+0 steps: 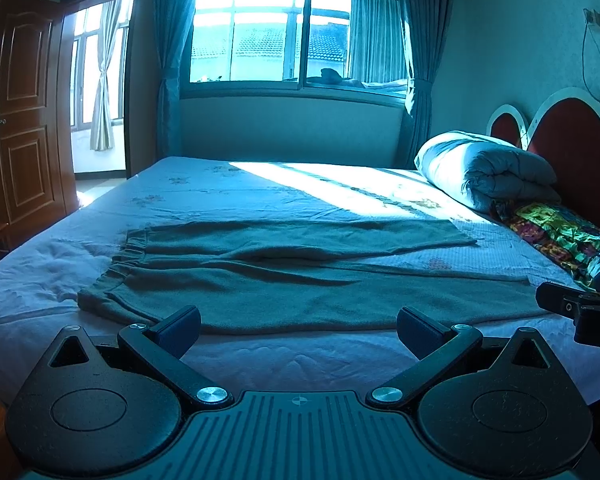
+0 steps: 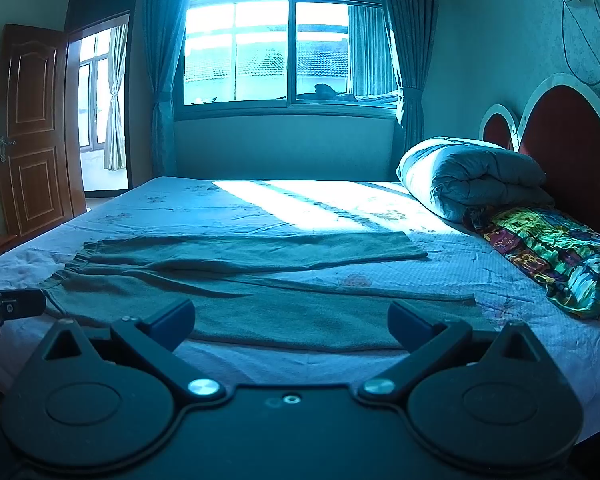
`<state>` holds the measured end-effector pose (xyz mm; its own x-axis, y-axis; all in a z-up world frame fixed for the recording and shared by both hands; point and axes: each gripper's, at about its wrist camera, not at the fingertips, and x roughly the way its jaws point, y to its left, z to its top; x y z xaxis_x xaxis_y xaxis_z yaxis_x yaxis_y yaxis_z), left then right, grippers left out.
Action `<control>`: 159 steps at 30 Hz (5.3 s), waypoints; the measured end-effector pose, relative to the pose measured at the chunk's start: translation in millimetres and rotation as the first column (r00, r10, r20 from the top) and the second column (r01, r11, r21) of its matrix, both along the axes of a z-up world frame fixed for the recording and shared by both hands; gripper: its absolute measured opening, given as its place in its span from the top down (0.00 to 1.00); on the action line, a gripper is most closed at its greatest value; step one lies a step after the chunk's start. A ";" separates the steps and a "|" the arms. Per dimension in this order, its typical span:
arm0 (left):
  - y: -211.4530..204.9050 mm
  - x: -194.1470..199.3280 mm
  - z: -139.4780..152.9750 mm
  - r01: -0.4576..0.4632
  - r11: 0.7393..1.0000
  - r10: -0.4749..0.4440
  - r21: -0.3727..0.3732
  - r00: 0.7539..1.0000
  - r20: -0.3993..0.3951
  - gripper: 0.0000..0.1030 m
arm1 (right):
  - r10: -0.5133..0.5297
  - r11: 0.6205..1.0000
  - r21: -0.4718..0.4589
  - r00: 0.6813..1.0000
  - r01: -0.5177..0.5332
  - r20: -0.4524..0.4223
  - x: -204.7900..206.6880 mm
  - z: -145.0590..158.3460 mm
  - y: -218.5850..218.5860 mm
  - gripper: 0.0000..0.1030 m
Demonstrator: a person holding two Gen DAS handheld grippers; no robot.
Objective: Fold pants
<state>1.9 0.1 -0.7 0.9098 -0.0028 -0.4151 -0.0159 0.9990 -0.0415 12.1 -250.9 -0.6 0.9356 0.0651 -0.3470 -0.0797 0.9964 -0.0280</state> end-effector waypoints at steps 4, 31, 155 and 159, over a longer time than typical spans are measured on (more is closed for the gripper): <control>-0.3 -0.4 -0.2 0.001 1.000 -0.001 0.001 1.000 -0.001 0.00 | 0.000 1.000 -0.001 1.000 0.000 0.001 0.3 -0.5 1.1 0.06; -2.7 0.4 -1.7 0.005 1.000 -0.005 0.009 1.000 -0.007 0.00 | -0.002 1.000 0.001 1.000 0.002 -0.004 0.4 -1.2 2.9 0.06; 354.2 507.3 -126.5 0.107 0.990 -0.124 -0.094 0.972 -0.200 0.79 | 0.431 0.849 -0.122 0.808 -0.513 -0.402 545.9 -69.4 118.3 1.00; 359.7 464.2 -98.0 0.191 0.977 -0.200 -0.099 0.976 -0.085 0.80 | 0.450 0.838 -0.154 0.823 -0.523 -0.346 486.8 -36.9 106.5 1.00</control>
<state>466.1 359.8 -98.7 0.8449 -0.2178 -0.4885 0.1712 0.9754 -0.1388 499.0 -144.4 -37.5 0.6598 0.3688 -0.6547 -0.5930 0.7907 -0.1522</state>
